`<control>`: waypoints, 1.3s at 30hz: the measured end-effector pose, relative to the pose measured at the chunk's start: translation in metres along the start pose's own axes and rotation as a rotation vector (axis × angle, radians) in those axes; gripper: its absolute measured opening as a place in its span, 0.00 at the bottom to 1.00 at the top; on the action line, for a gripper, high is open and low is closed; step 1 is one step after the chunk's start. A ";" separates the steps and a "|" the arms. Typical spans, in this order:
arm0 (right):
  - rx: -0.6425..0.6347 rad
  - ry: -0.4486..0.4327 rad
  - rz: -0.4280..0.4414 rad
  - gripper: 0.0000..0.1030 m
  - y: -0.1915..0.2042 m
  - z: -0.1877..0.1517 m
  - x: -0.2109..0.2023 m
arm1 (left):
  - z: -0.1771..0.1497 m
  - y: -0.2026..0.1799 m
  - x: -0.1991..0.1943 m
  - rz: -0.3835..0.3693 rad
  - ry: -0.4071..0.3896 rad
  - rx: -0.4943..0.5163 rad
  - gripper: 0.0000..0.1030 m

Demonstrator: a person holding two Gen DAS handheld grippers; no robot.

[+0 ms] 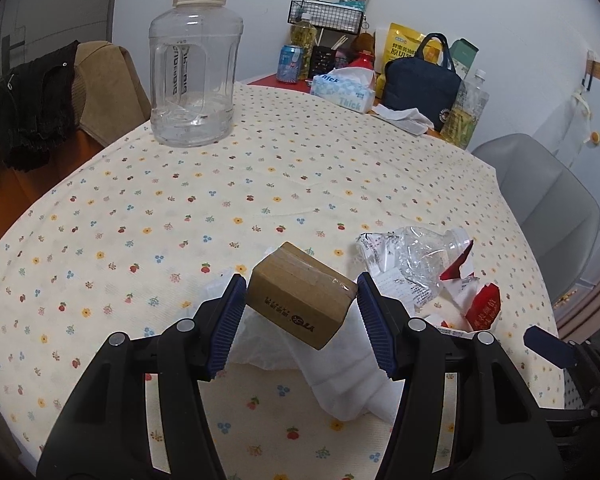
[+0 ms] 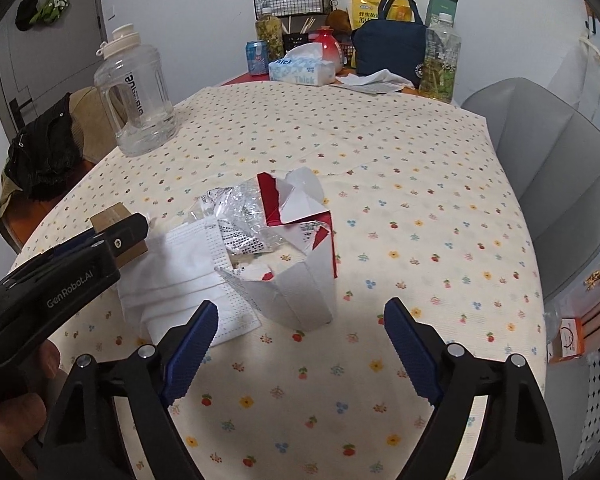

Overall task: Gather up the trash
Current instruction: 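Grasp the white-and-red paper cup with the right tool while the left tool holds the box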

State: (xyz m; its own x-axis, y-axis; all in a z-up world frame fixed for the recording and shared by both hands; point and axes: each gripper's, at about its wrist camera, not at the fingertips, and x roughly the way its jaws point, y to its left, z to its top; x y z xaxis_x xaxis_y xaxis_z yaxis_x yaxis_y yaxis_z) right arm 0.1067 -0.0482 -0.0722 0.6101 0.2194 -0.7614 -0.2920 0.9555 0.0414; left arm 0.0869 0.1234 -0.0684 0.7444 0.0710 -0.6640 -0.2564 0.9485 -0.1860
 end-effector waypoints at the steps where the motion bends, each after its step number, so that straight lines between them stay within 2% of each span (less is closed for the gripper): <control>1: -0.001 0.001 -0.001 0.80 0.001 0.000 0.002 | -0.001 0.001 0.001 -0.001 0.003 -0.001 0.56; 7: 0.000 0.010 -0.013 0.79 0.002 0.004 0.016 | -0.003 0.002 0.006 0.000 0.013 -0.004 0.56; 9: -0.004 0.014 -0.009 0.72 0.003 0.005 0.020 | -0.004 0.002 0.006 0.001 0.013 -0.003 0.56; 11: -0.016 0.029 0.007 0.56 0.005 0.004 0.024 | -0.003 0.002 0.006 0.001 0.013 -0.004 0.56; 14: -0.026 0.045 0.024 0.40 0.007 0.002 0.025 | -0.004 0.001 0.006 0.001 0.011 0.000 0.56; 17: -0.025 0.047 0.043 0.31 0.006 0.001 0.021 | -0.004 -0.001 0.004 0.000 0.007 0.004 0.56; 23: -0.017 0.033 0.055 0.27 0.002 -0.003 0.006 | -0.002 -0.010 -0.006 -0.006 -0.012 0.020 0.56; 39: 0.071 -0.044 0.029 0.26 -0.040 -0.012 -0.045 | -0.001 -0.064 -0.032 -0.050 -0.055 0.115 0.56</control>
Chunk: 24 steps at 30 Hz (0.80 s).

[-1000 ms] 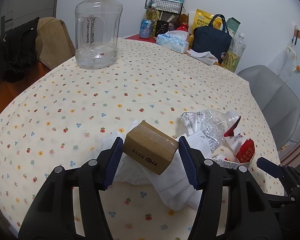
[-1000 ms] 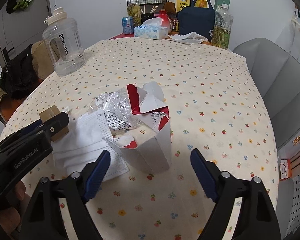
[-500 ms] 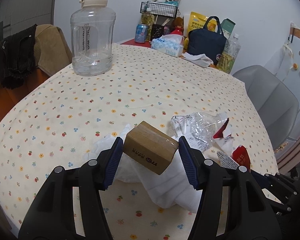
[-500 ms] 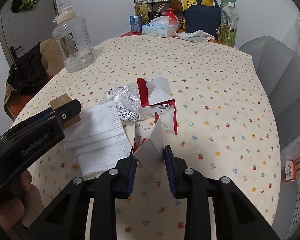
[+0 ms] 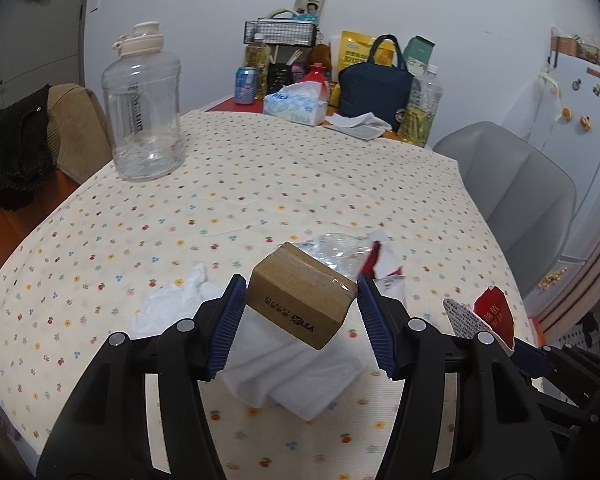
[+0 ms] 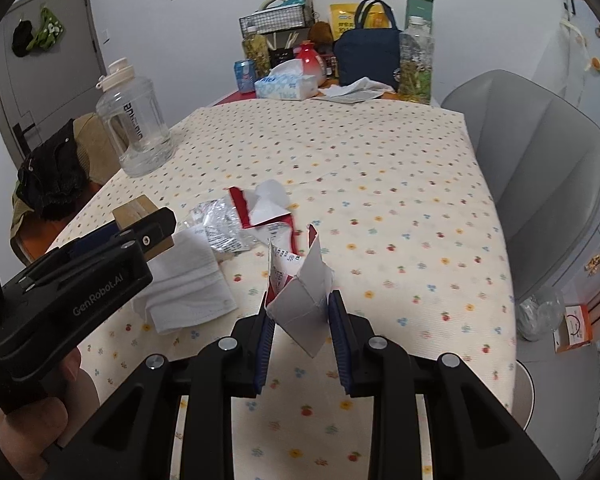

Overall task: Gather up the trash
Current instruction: 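Grasp the white-and-red paper cup with the right tool while the left tool holds the box, then carry the brown box and paper cup with both tools over the bin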

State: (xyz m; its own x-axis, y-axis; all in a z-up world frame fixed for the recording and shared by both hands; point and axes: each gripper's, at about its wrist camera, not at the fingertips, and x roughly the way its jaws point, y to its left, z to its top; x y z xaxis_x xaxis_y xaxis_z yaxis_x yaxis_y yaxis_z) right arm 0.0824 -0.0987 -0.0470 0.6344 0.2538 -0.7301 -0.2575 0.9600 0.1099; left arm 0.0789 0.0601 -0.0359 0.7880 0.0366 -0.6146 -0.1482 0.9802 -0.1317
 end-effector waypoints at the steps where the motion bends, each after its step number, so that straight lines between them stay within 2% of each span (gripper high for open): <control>1: 0.006 -0.003 -0.003 0.26 -0.003 0.000 -0.001 | 0.000 -0.007 -0.001 -0.008 -0.002 0.012 0.56; 9: 0.072 -0.032 -0.044 0.26 -0.040 -0.006 -0.020 | -0.001 -0.054 -0.002 -0.051 -0.006 0.082 0.56; 24: 0.219 -0.091 -0.154 0.27 -0.137 -0.027 -0.057 | -0.010 -0.156 0.006 -0.146 0.025 0.225 0.56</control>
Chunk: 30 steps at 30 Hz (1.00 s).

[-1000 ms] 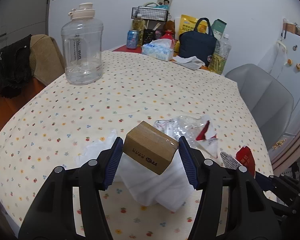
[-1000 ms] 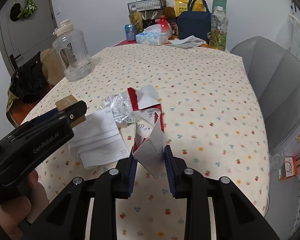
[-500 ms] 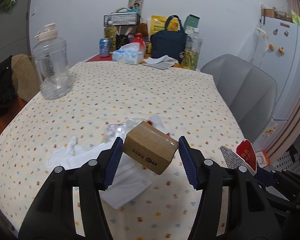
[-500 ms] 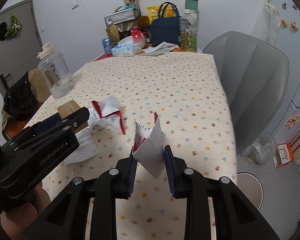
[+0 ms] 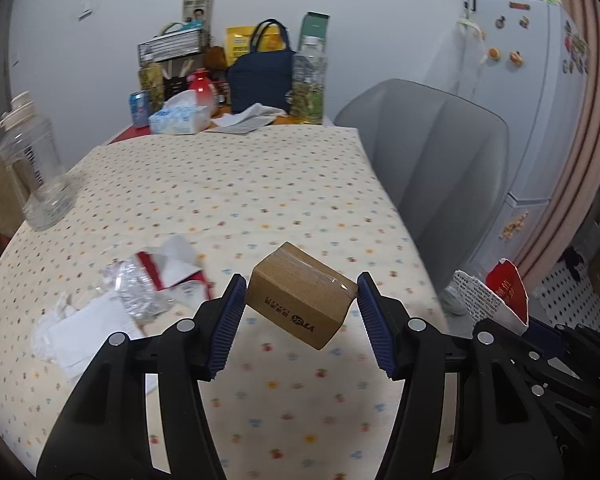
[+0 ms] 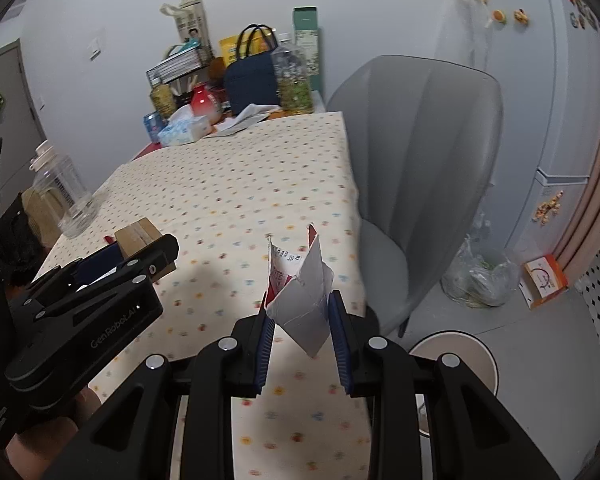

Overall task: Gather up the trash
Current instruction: 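Carry the brown box and paper cup with both tools over the bin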

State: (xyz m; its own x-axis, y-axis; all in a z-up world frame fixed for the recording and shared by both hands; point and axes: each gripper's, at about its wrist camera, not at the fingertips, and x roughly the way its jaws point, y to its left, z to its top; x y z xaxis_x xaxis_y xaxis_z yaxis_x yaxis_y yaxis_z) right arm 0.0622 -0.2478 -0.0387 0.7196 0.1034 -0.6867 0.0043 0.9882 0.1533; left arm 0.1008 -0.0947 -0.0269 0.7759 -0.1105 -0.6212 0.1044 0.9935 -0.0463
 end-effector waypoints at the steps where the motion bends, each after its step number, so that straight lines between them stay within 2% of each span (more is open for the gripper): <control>1: 0.004 -0.003 -0.008 0.27 -0.005 0.000 -0.001 | 0.001 -0.009 0.002 -0.010 0.003 0.011 0.56; 13: 0.074 -0.057 -0.141 0.26 -0.075 -0.005 -0.016 | 0.003 -0.091 0.019 -0.092 0.032 0.126 0.56; 21: 0.124 -0.064 -0.178 0.27 -0.113 -0.012 -0.020 | -0.002 -0.140 0.028 -0.136 0.054 0.195 0.56; 30: 0.193 -0.057 -0.225 0.27 -0.158 -0.022 -0.018 | -0.006 -0.176 0.042 -0.159 0.077 0.255 0.56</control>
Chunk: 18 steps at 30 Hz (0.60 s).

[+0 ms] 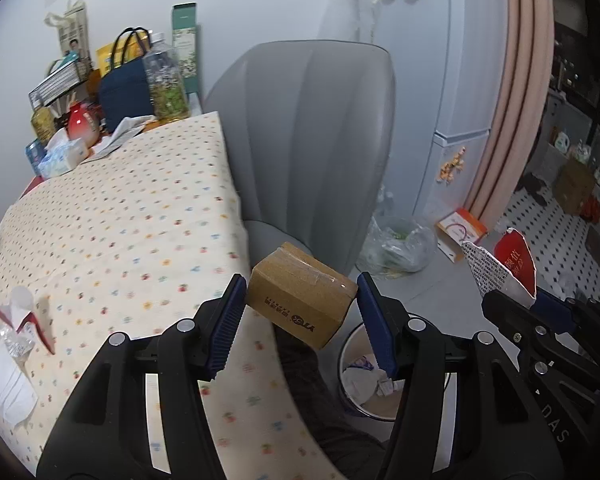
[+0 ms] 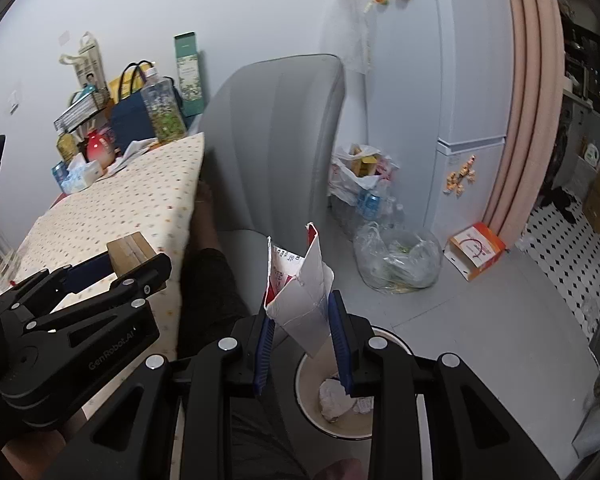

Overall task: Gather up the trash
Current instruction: 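Carry the brown box and paper cup with both tools over the bin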

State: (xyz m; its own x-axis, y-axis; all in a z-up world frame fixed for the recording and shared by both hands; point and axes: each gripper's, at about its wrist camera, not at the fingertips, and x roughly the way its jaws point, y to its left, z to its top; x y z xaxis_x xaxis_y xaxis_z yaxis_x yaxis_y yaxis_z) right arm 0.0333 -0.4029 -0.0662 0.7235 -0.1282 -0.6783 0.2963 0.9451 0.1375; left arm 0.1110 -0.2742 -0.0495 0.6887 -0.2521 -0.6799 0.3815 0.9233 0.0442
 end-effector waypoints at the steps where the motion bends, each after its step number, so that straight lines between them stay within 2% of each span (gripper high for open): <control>1: 0.008 0.003 -0.003 0.27 -0.005 -0.001 0.002 | 0.001 -0.005 0.003 -0.003 0.004 0.008 0.56; 18: 0.097 0.058 -0.048 0.27 -0.051 -0.008 0.038 | -0.002 -0.027 0.025 -0.006 0.053 0.040 0.56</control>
State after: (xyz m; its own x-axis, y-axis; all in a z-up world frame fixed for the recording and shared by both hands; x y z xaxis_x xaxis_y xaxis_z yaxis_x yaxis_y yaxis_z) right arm 0.0404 -0.4531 -0.1046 0.6705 -0.1521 -0.7262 0.3907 0.9044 0.1713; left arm 0.1168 -0.3051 -0.0694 0.6527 -0.2412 -0.7182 0.4111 0.9090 0.0683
